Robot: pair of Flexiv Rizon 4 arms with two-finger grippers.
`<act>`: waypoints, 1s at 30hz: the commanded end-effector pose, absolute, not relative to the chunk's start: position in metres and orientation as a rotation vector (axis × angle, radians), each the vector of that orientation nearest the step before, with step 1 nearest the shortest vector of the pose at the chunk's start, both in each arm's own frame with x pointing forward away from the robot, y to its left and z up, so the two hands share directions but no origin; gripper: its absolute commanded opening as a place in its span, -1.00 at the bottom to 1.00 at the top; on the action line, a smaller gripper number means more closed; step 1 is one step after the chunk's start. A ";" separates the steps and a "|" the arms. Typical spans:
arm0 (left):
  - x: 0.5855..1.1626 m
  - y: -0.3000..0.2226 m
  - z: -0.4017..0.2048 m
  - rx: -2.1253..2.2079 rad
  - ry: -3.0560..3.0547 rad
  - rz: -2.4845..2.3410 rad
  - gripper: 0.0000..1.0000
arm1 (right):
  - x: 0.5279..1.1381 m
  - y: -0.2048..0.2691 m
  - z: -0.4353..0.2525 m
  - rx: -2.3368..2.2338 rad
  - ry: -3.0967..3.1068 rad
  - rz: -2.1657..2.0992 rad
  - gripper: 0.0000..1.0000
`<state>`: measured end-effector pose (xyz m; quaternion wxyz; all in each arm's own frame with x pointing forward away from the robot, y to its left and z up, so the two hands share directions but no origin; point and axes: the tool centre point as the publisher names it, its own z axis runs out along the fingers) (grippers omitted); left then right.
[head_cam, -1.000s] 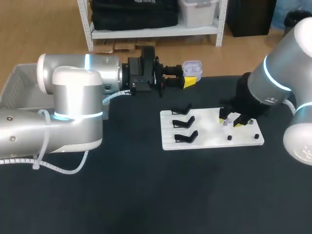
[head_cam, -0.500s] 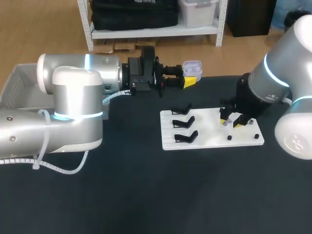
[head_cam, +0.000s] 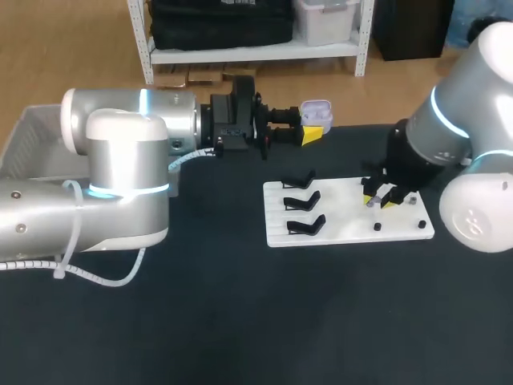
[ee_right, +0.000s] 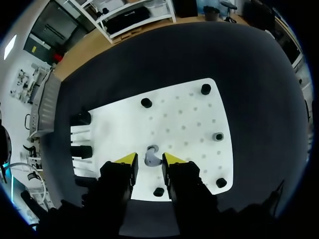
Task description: Pick up each earbud case from the left stands, insert the matching earbuds, close the lid, and place the case in the box.
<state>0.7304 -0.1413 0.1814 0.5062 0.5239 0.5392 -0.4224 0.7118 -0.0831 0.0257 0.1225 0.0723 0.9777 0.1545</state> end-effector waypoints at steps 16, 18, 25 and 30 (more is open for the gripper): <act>0.729 -0.141 0.179 1.255 1.292 -1.015 -1.00 | 0.706 -0.086 0.023 0.235 2.867 0.431 -0.39; 0.729 -0.141 0.179 1.255 1.292 -1.015 -1.00 | 0.708 -0.084 0.024 0.233 2.866 0.433 -0.44; 0.729 -0.141 0.179 1.255 1.292 -1.015 -1.00 | 0.709 -0.083 0.024 0.233 2.862 0.422 -1.00; 0.729 -0.141 0.179 1.255 1.292 -1.015 -1.00 | 0.710 -0.085 0.031 0.246 2.854 0.406 -1.00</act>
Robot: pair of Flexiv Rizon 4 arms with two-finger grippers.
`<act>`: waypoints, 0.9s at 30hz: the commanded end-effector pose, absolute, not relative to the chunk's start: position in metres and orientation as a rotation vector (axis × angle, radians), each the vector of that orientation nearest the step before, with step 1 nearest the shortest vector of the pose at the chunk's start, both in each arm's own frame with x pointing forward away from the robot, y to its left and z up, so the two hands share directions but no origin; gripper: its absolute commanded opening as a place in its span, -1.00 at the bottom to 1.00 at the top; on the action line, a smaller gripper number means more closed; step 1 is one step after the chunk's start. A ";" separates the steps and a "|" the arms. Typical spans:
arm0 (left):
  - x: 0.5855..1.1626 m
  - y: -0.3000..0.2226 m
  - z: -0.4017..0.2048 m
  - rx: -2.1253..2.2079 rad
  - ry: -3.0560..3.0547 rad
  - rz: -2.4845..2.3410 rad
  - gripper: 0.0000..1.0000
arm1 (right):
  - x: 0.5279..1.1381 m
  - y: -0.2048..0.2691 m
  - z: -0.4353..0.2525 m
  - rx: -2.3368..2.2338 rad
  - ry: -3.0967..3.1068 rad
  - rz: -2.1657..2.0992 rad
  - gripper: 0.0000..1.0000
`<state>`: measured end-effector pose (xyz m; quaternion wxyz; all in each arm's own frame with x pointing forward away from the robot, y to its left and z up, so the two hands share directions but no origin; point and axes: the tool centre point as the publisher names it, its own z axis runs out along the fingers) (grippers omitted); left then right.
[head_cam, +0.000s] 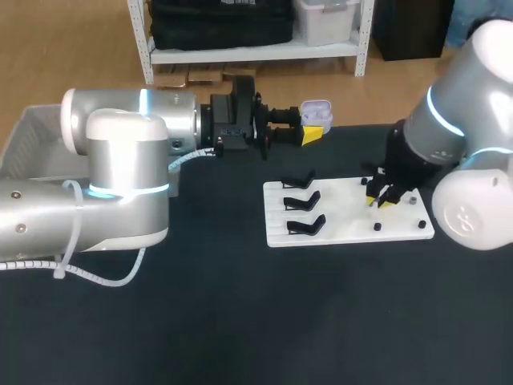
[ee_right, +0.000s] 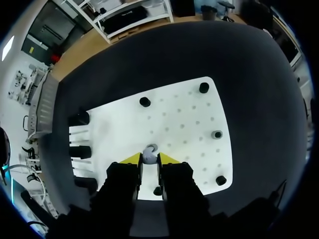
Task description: Pick up each earbud case from the left stands, insert the matching earbuds, close the lid, and place the case in the box.
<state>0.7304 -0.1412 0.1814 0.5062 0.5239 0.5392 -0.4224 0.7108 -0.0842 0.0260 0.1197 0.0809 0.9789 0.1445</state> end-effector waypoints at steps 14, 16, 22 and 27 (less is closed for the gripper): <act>0.729 -0.141 0.179 1.255 1.292 -1.015 -1.00 | 0.683 -0.091 0.127 -0.093 2.932 0.439 -1.00; 0.729 -0.141 0.179 1.255 1.292 -1.015 -1.00 | 0.676 -0.092 0.144 -0.203 2.945 0.448 -1.00; 0.729 -0.141 0.179 1.255 1.292 -1.015 -1.00 | 0.655 -0.089 0.185 -0.441 2.951 0.404 -1.00; 0.729 -0.141 0.179 1.255 1.292 -1.015 -1.00 | 0.646 -0.080 0.212 -0.534 2.939 0.429 -1.00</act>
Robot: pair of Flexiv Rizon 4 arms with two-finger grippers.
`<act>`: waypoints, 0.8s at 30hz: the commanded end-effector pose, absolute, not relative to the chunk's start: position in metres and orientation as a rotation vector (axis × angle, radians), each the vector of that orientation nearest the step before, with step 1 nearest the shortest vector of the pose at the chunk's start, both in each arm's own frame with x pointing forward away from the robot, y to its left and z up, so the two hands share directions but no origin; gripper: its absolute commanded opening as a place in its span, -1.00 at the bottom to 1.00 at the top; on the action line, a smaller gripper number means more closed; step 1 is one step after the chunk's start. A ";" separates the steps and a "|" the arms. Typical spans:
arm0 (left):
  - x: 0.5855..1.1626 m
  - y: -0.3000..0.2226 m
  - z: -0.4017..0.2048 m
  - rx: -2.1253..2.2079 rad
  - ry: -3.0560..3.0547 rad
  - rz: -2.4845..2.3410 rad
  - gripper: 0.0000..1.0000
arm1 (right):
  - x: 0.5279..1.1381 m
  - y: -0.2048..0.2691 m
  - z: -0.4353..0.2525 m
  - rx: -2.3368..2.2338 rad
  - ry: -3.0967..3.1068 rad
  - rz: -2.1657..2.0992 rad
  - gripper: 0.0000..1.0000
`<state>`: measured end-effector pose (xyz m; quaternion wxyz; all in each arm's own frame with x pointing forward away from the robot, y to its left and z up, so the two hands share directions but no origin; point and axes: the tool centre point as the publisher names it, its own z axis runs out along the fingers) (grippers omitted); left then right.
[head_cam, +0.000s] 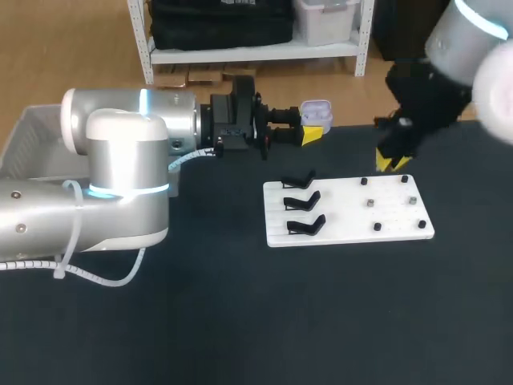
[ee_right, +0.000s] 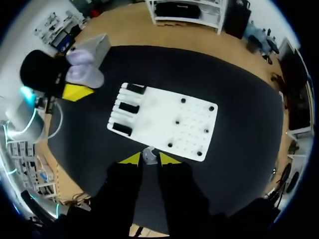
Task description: Pick up each earbud case from the left stands, insert the matching earbuds, close the lid, and place the case in the box.
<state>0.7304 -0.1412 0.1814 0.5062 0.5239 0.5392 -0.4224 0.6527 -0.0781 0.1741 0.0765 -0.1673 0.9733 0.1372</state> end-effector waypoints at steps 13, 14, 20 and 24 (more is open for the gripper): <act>0.729 -0.141 0.179 1.255 1.292 -1.015 -1.00 | 0.646 -0.035 0.269 -0.817 2.762 0.427 -1.00; 0.729 -0.141 0.179 1.255 1.292 -1.015 -1.00 | 0.647 -0.030 0.272 -0.839 2.755 0.429 -1.00; 0.729 -0.141 0.179 1.255 1.292 -1.015 -1.00 | 0.663 -0.009 0.271 -0.919 2.714 0.370 -1.00; 0.729 -0.141 0.179 1.255 1.292 -1.015 -1.00 | 0.676 0.002 0.270 -0.939 2.662 0.330 -1.00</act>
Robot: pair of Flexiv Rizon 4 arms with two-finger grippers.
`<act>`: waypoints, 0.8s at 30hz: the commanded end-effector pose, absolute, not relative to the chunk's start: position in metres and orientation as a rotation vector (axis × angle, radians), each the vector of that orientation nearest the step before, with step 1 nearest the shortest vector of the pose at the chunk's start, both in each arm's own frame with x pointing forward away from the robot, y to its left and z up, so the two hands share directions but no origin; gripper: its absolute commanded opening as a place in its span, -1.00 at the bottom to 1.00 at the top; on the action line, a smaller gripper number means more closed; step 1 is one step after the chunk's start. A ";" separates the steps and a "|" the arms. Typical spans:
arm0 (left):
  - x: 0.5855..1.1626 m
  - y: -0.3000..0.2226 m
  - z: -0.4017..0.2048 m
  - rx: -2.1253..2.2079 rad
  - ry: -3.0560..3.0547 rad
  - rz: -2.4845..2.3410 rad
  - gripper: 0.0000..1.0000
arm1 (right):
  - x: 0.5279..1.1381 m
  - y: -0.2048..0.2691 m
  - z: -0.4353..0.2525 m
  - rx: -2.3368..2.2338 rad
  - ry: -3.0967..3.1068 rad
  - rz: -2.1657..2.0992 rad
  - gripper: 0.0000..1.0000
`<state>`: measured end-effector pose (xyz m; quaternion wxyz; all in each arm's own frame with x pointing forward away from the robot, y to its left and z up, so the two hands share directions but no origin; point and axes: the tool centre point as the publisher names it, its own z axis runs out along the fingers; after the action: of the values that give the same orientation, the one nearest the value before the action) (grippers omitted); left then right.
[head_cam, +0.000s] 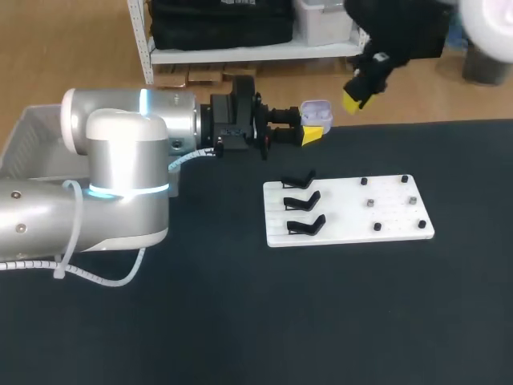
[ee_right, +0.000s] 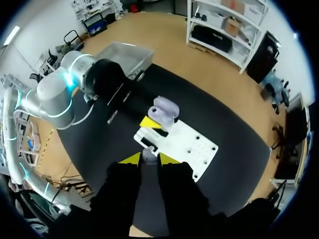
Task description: Pick up each earbud case from the left stands, insert the matching earbuds, close the lid, and place the case in the box.
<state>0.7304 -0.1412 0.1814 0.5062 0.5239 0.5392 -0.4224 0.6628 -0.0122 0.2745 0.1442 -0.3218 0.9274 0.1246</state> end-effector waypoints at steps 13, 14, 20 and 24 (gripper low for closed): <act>0.729 -0.141 0.179 1.255 1.292 -1.015 -1.00 | 0.693 0.024 0.256 -0.991 2.614 0.289 -1.00; 0.729 -0.141 0.179 1.255 1.292 -1.015 -1.00 | 0.694 0.025 0.255 -0.993 2.611 0.286 -1.00; 0.729 -0.141 0.179 1.255 1.292 -1.015 -1.00 | 0.699 0.030 0.247 -1.005 2.601 0.276 -1.00; 0.729 -0.141 0.179 1.255 1.292 -1.015 -1.00 | 0.702 0.031 0.243 -1.012 2.605 0.273 -1.00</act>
<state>0.7304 -0.1412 0.1814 0.5062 0.5239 0.5392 -0.4225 0.6979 0.0289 0.2454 0.1675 -0.3547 0.9148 0.0963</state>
